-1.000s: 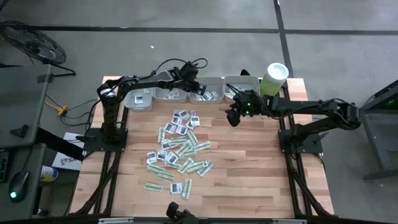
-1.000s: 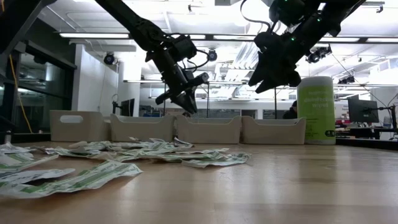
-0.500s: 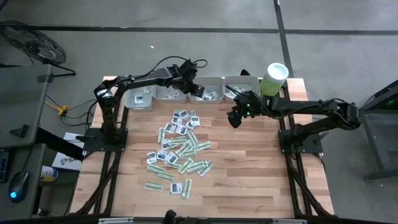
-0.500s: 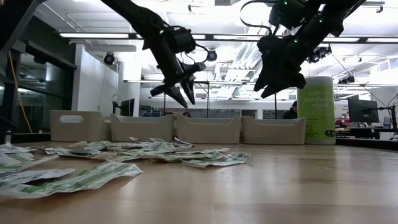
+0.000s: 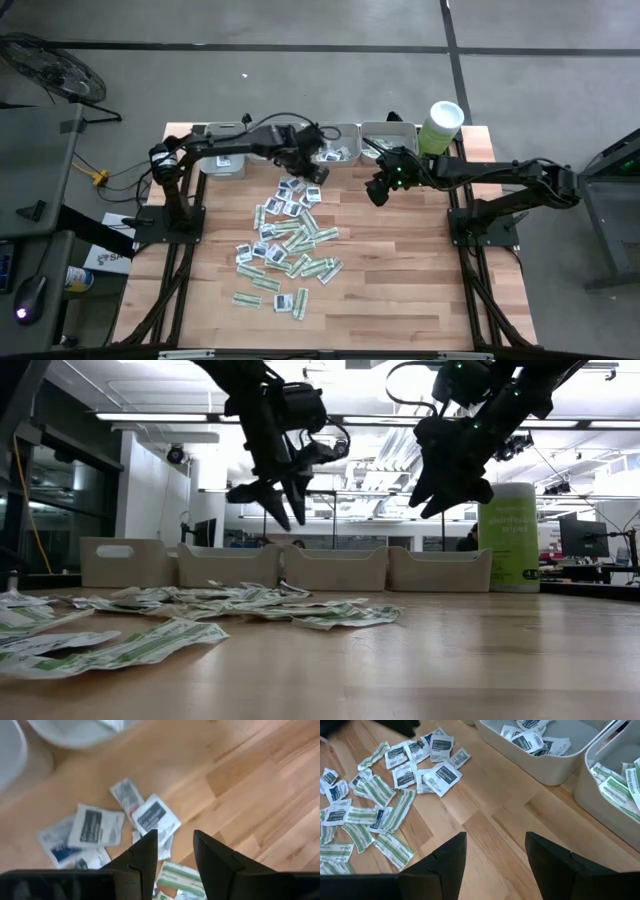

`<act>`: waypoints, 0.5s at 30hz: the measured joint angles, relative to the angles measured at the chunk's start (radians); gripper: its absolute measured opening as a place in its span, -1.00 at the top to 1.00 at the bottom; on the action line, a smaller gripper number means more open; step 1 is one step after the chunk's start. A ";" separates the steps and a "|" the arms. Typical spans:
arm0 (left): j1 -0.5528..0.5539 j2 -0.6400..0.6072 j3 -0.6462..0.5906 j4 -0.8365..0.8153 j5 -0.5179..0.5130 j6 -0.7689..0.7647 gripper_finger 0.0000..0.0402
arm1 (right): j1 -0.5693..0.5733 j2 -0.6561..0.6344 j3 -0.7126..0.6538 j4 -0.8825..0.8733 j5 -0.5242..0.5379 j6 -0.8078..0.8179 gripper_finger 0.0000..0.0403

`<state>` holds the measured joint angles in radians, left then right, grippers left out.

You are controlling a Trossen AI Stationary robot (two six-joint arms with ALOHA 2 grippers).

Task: Pick & Place First Aid Supplies
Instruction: Put the gray towelette pack into the middle right gray bin

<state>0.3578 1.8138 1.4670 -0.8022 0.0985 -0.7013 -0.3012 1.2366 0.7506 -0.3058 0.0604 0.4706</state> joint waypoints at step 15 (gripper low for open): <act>-0.024 -0.064 -0.296 0.282 0.134 -0.246 0.38 | 0.000 0.000 0.000 -0.003 0.002 0.000 0.02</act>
<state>0.3334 1.7496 1.1709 -0.5205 0.2327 -0.9471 -0.3012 1.2366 0.7506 -0.3084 0.0623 0.4706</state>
